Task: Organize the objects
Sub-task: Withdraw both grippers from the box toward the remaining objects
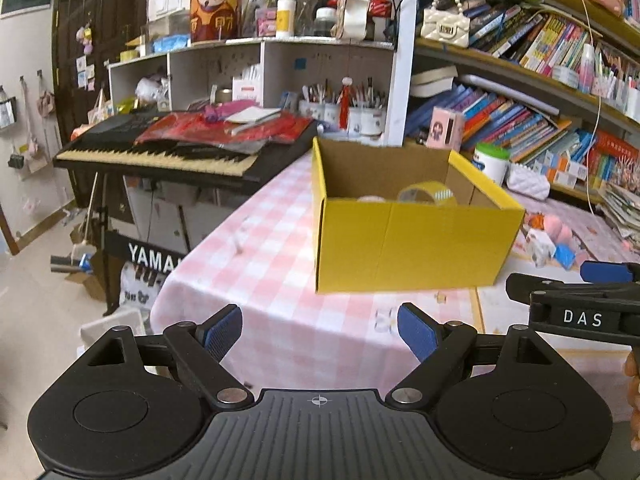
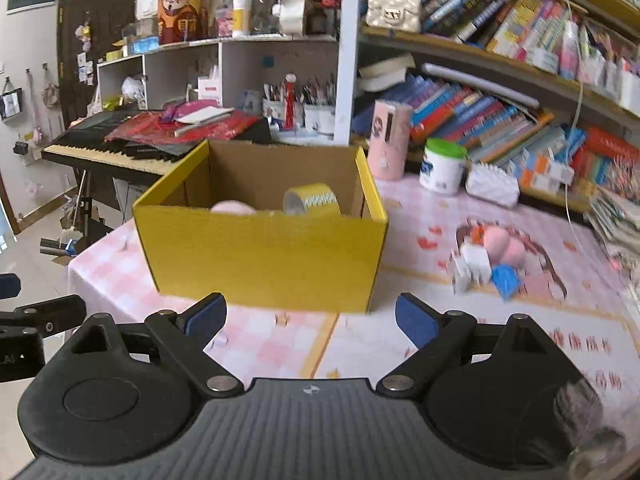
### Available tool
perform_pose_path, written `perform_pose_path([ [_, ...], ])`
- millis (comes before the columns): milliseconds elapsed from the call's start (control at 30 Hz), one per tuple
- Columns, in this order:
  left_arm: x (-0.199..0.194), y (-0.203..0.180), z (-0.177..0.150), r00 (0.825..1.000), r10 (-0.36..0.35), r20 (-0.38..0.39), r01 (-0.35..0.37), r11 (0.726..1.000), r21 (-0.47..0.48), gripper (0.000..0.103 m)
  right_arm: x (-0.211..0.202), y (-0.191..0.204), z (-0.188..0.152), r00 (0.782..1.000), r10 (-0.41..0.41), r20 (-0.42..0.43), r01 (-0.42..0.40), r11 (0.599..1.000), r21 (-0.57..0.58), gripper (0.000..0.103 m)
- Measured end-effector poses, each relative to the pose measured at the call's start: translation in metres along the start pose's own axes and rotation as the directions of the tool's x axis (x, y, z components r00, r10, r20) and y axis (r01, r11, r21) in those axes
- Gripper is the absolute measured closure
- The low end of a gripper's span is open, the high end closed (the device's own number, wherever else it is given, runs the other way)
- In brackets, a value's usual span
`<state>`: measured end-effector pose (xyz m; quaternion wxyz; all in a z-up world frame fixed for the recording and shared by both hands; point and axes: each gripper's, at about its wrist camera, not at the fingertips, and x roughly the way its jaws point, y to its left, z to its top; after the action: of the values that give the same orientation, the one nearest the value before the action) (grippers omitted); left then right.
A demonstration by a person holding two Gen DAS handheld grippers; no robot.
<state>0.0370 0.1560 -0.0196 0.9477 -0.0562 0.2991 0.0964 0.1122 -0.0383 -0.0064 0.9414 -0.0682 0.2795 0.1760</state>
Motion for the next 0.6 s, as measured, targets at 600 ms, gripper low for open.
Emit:
perform_pose_path([
  [600,-0.008,-0.011,-0.024,0.993,-0.076,-0.086,0.081,0.995,0.055,0.016,-0.031,-0.003,-0.039,0.996,-0.075,-0.056,0.077,0.996,0.04,0.007],
])
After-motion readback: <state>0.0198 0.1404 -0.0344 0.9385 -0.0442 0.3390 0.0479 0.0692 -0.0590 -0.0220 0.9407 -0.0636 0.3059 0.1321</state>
